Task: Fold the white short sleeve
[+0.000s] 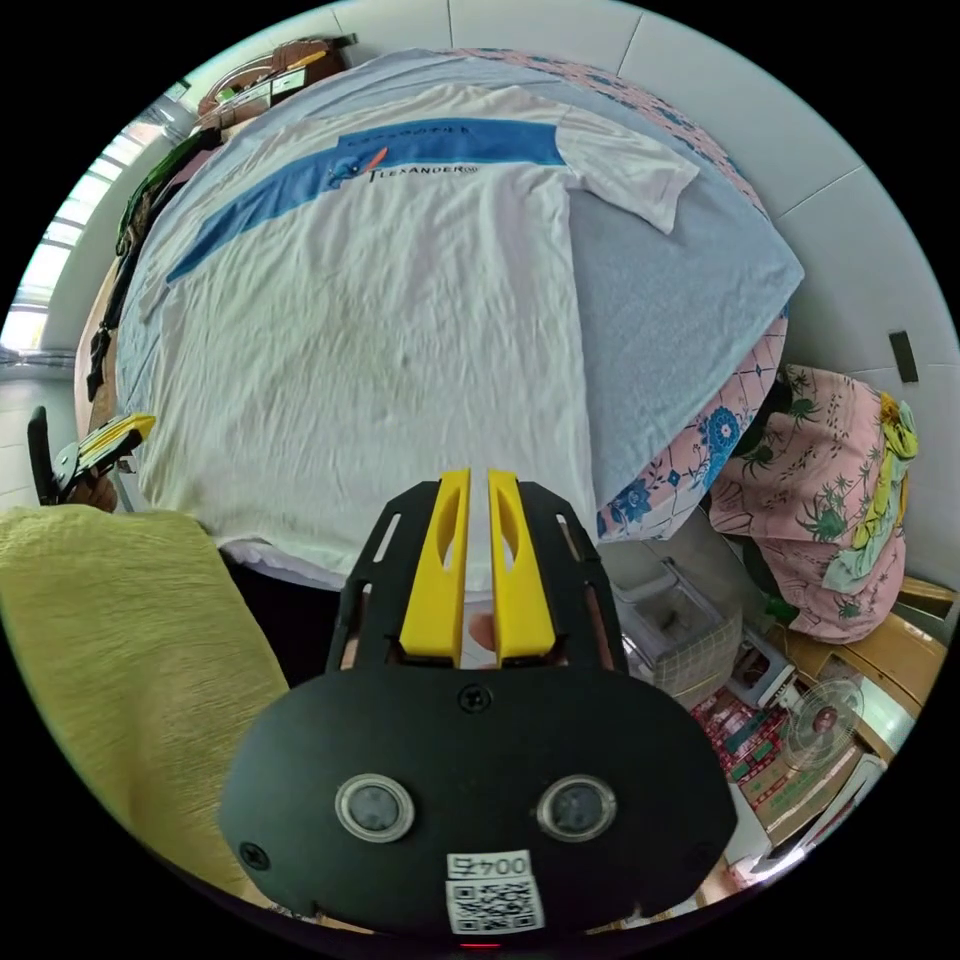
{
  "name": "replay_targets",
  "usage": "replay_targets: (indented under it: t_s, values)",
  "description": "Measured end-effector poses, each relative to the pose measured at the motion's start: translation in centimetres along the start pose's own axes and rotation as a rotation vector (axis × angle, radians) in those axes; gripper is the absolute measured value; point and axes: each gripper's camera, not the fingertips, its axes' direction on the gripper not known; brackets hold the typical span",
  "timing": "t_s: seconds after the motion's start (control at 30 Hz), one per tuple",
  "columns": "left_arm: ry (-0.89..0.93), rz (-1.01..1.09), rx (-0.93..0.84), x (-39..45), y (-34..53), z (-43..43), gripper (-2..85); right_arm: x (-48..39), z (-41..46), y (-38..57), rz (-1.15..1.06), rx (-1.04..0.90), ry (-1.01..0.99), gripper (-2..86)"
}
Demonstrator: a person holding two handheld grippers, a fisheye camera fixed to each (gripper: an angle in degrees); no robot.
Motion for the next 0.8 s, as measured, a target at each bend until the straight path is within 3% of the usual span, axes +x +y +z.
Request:
replay_targets:
  t_s: [0.33,0.47,0.57,0.67,0.8]
  values:
    - [-0.267,0.026,0.041,5.3,3.8,4.2,0.5,-0.6,1.2,4.4,-0.202,-0.011,0.035,-0.5]
    - [-0.172,-0.084,0.035,4.1,5.1,4.3,0.9,-0.1,0.4,8.0,-0.256,0.063,0.032,-0.1]
    - [-0.033,-0.001,0.163,7.8,6.3,1.8,1.3,-0.2,-2.6,12.5,-0.398,0.183,-0.126,1.7]
    - [-0.074,0.151,0.125,14.5,7.6,3.3,1.7,-1.6,-3.4,17.4,-0.588,0.23,-0.14,7.9]
    - [-0.129,0.259,0.067,20.5,9.0,7.0,2.7,-2.7,-2.9,22.0,-0.725,0.256,-0.097,8.5]
